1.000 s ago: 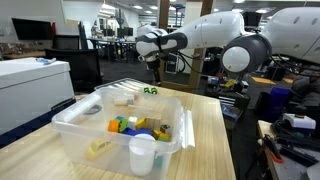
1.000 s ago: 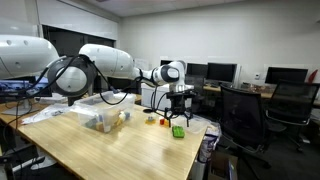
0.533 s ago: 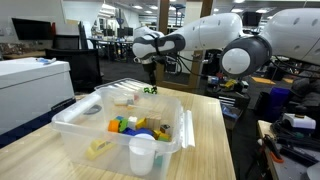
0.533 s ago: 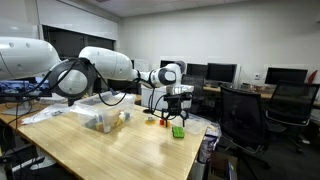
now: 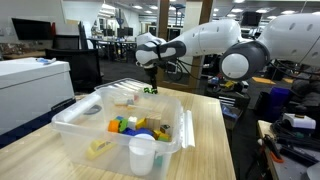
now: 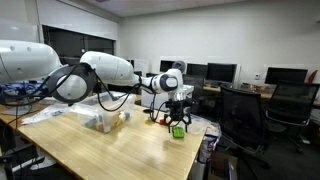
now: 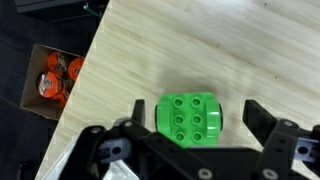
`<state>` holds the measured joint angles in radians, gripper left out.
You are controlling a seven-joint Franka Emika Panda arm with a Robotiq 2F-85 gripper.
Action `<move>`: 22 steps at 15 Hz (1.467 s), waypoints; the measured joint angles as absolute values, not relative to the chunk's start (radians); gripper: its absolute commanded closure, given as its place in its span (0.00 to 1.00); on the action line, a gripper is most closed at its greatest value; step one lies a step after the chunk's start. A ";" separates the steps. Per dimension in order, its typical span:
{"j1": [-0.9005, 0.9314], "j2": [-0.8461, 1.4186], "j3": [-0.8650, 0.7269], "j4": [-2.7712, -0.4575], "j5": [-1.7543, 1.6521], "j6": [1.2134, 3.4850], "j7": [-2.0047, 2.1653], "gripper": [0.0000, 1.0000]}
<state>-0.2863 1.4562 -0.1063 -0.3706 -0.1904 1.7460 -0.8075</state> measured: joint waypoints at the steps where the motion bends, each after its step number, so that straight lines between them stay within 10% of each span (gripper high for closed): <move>1: -0.290 1.459 -0.107 -0.371 -0.190 1.746 -0.807 0.00; 5: -0.300 1.466 -0.109 -0.371 -0.190 1.747 -0.807 0.00; 9: -0.301 1.467 -0.117 -0.371 -0.190 1.747 -0.806 0.47; 16: -0.301 1.467 -0.119 -0.371 -0.190 1.748 -0.806 1.00; 17: -0.302 1.467 -0.119 -0.370 -0.190 1.750 -0.806 0.61; 22: -0.302 1.463 -0.127 -0.365 -0.191 1.781 -0.806 0.43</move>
<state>-0.3025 1.4633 -0.1267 -0.3652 -0.1905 1.7805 -0.8061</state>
